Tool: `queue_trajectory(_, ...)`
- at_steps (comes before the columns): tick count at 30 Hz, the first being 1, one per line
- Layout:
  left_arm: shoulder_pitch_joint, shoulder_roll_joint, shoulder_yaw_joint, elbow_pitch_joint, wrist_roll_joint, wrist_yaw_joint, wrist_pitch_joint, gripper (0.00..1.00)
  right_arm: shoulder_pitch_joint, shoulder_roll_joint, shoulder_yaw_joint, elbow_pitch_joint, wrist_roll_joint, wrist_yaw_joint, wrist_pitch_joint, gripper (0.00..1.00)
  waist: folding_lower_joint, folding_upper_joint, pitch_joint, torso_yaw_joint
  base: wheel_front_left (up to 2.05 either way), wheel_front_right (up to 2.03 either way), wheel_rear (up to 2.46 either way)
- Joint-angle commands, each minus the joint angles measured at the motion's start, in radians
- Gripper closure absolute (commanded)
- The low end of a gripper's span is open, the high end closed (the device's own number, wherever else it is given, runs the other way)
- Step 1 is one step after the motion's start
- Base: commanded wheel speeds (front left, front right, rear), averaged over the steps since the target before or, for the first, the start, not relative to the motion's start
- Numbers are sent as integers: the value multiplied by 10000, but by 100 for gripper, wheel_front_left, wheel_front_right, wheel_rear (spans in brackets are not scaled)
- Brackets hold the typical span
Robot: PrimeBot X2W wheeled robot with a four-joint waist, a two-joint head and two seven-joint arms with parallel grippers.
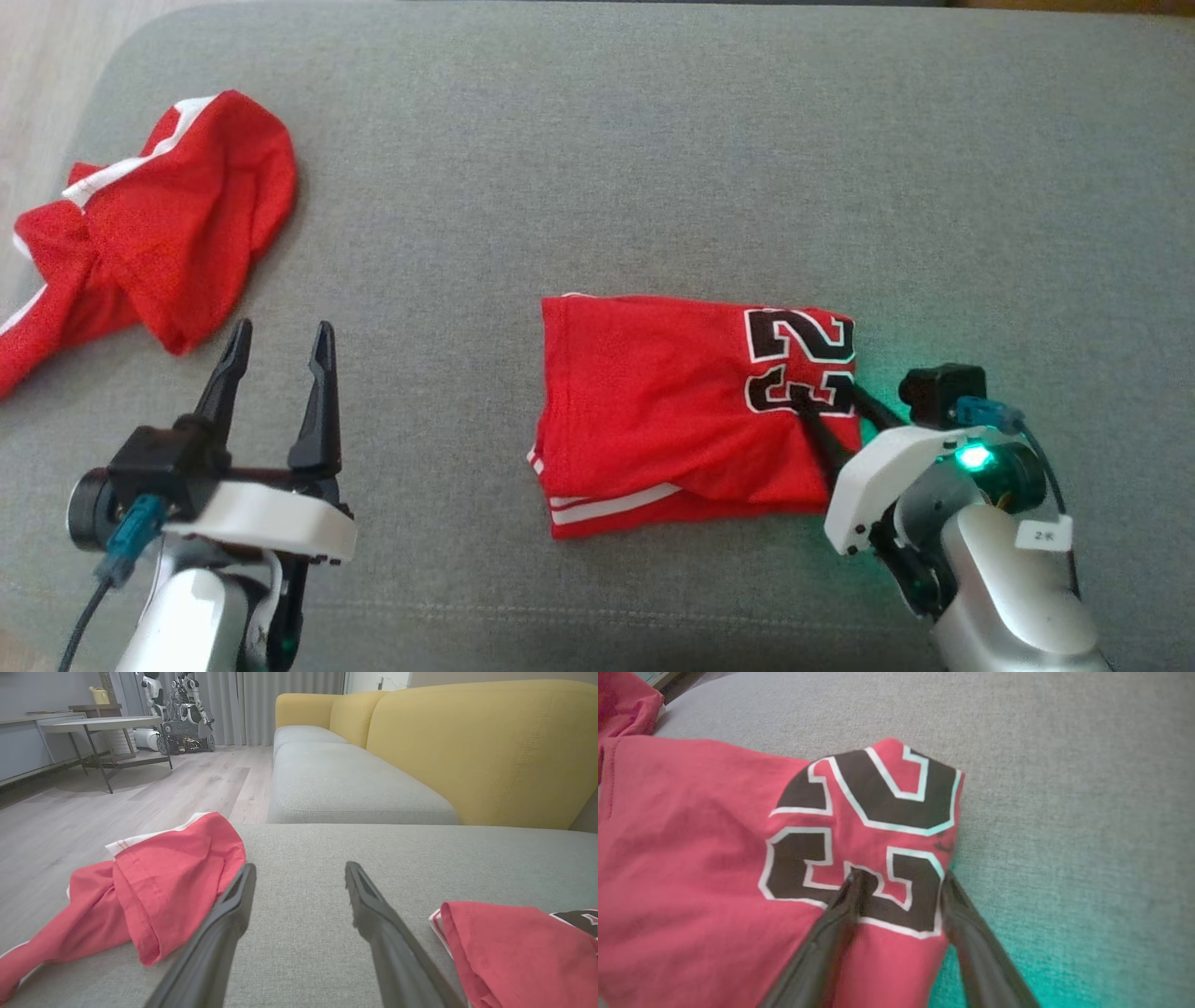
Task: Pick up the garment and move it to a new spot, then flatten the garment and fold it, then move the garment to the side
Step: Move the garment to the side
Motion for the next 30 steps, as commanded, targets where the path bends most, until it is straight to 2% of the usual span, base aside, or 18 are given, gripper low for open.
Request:
queue_trajectory(1, -495, 126, 365, -248, -19, -59, -136, 0, -228, 68, 339, -135, 73, -7, 28, 100, 0, 0, 23, -56, 0, 0, 0)
queue_trajectory(8, -528, 146, 365, -179, -3, -63, -229, 0, -365, -270, 584, -491, 14, -7, -199, 100, 0, 0, 33, -431, 0, 0, 0)
queue_trajectory(13, -525, 189, 316, -302, 13, -74, -246, 0, -418, -663, 429, -974, -194, -7, -120, 100, 0, 0, 130, -1019, 0, 0, 0)
queue_trajectory(21, -870, 305, 228, -512, 52, -128, -177, 0, -1288, -1290, -1005, -1185, -478, -7, -43, 100, 0, 0, 579, -2075, 0, 0, 0)
queue_trajectory(30, -1806, 402, -58, -706, 214, -348, -29, 0, -3296, -2260, -2548, 268, -984, -7, -346, 100, 0, 0, 1508, -2399, 0, 0, 0)
